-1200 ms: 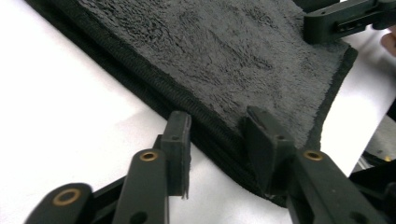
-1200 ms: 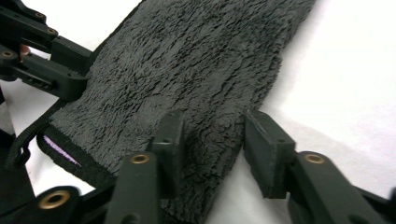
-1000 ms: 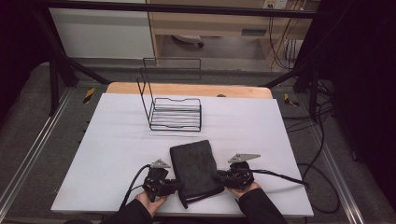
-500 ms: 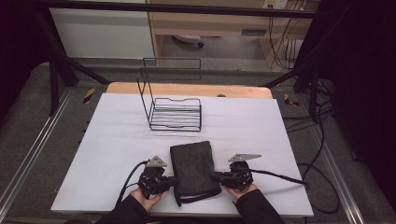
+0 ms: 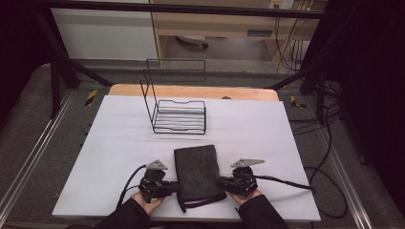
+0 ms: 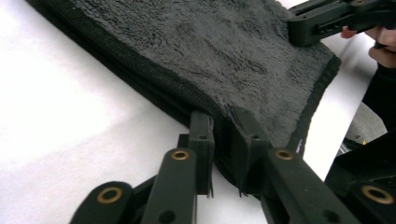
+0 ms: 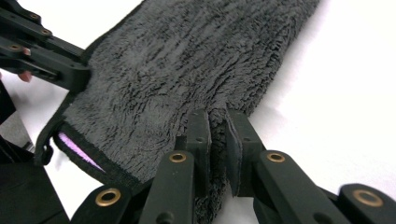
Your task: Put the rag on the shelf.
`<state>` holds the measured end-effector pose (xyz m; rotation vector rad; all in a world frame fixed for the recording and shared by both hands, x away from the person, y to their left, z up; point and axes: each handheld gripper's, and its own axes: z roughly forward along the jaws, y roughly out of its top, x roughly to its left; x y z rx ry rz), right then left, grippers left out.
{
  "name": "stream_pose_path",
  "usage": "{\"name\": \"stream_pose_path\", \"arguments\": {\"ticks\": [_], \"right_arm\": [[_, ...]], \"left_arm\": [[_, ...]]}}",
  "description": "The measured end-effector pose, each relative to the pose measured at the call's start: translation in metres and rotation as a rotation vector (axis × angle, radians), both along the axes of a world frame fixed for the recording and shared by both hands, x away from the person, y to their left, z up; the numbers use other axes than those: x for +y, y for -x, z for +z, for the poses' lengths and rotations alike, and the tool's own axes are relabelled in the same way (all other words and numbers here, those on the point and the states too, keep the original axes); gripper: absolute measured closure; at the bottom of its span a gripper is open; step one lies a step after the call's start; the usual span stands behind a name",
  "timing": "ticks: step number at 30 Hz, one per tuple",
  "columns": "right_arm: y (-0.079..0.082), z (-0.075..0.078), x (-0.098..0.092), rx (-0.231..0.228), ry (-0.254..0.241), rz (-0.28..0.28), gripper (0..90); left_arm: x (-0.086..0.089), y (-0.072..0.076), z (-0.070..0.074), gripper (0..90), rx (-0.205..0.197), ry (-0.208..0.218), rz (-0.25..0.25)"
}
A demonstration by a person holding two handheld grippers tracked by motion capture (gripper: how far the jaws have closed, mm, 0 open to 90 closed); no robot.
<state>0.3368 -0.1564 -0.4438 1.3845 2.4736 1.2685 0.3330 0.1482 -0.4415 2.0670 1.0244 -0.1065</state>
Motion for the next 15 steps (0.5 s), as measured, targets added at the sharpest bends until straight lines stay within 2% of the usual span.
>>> {"name": "stream_pose_path", "arguments": {"ticks": [2, 4, 5, 6, 8, 10, 12, 15], "right_arm": [[-0.001, -0.001, 0.0, 0.008, 0.013, 0.004, 81.2], [-0.001, -0.001, 0.0, 0.002, 0.016, 0.017, 78.7], [-0.001, 0.0, -0.001, -0.019, 0.014, 0.029, 75.4], [0.0, 0.0, -0.002, -0.046, 0.017, 0.032, 67.2], [-0.001, 0.004, -0.005, -0.107, 0.016, 0.031, 58.6], [-0.005, 0.009, -0.008, -0.157, -0.008, 0.018, 43.9], [-0.011, 0.013, -0.009, -0.167, -0.032, 0.028, 31.6], [-0.021, 0.016, -0.009, -0.151, -0.042, 0.029, 20.8]], "left_arm": [[0.001, -0.001, 0.001, 72.3, -0.004, 0.003, 0.005], [0.005, -0.005, 0.004, 63.0, -0.019, 0.001, 0.013], [0.006, -0.006, 0.006, 59.1, -0.039, -0.011, 0.034], [0.008, -0.009, 0.009, 57.3, -0.065, -0.022, 0.052], [0.012, -0.016, 0.015, 50.6, -0.11, -0.037, 0.09], [0.013, -0.027, 0.02, 45.7, -0.158, -0.072, 0.129], [0.012, -0.042, 0.021, 41.7, -0.174, -0.1, 0.16], [0.011, -0.065, 0.017, 38.4, -0.165, -0.137, 0.198]]}}
